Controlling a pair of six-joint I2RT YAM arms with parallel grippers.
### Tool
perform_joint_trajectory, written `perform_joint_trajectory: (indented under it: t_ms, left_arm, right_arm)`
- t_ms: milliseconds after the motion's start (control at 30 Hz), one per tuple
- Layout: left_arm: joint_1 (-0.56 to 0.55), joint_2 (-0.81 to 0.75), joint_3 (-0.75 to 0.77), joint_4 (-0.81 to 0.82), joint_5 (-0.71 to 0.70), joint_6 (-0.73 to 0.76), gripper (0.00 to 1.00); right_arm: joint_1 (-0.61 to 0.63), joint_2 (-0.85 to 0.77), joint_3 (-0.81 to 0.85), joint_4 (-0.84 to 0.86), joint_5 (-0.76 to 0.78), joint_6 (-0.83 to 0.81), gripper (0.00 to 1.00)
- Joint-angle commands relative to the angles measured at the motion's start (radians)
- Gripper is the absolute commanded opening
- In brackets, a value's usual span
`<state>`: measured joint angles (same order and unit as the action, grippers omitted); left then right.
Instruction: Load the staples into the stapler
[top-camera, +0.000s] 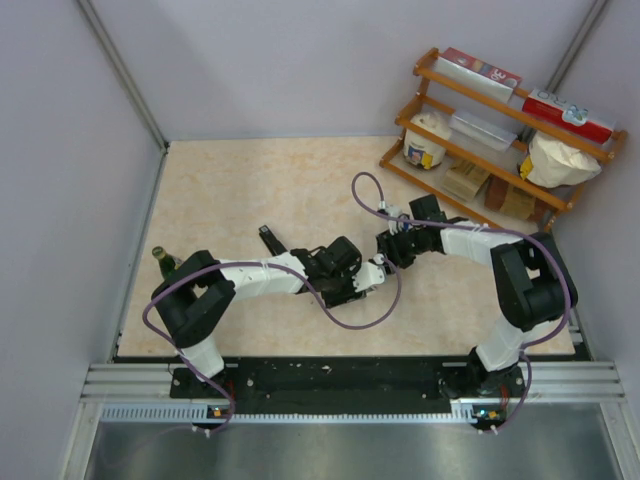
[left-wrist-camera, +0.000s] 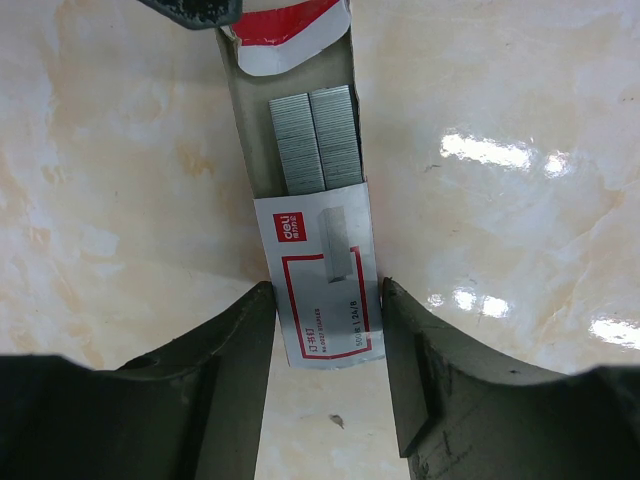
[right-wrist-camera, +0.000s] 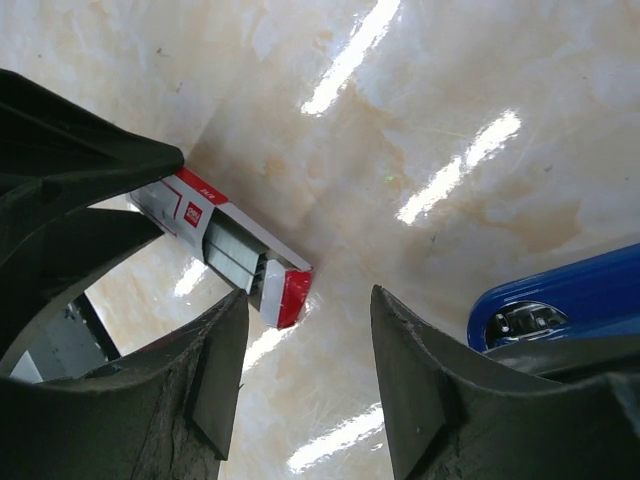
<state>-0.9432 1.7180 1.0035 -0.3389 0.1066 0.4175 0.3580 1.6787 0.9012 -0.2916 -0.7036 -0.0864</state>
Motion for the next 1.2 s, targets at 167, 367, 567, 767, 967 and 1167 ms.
perform_joint_trajectory:
  t_ms: [167, 367, 567, 767, 967, 1167]
  left_arm:
    - [0.000, -0.003, 0.014, -0.006, 0.005, 0.001, 0.49]
    - [0.000, -0.027, -0.006, 0.001, 0.021, 0.001, 0.49]
    - [0.000, -0.060, -0.031, 0.024, 0.033, 0.001, 0.49]
    - [0.000, -0.069, -0.042, 0.043, 0.039, -0.003, 0.47]
    - [0.000, -0.093, -0.048, 0.026, 0.085, 0.033, 0.48]
    - [0.000, -0.127, -0.063, 0.024, 0.120, 0.052, 0.48]
  right_arm:
    - [-0.034, -0.034, 0.045, -0.004, 0.087, -0.030, 0.52]
    - [-0.022, -0.043, 0.038, -0.009, 0.056, -0.030, 0.51]
    - [0.039, -0.016, 0.047, -0.032, 0.050, -0.052, 0.50]
    - [0.039, 0.030, 0.064, -0.055, 0.012, -0.062, 0.51]
    - [0.067, 0.009, 0.067, -0.077, -0.011, -0.119, 0.52]
    - [0.091, 0.010, 0.074, -0.104, 0.004, -0.170, 0.52]
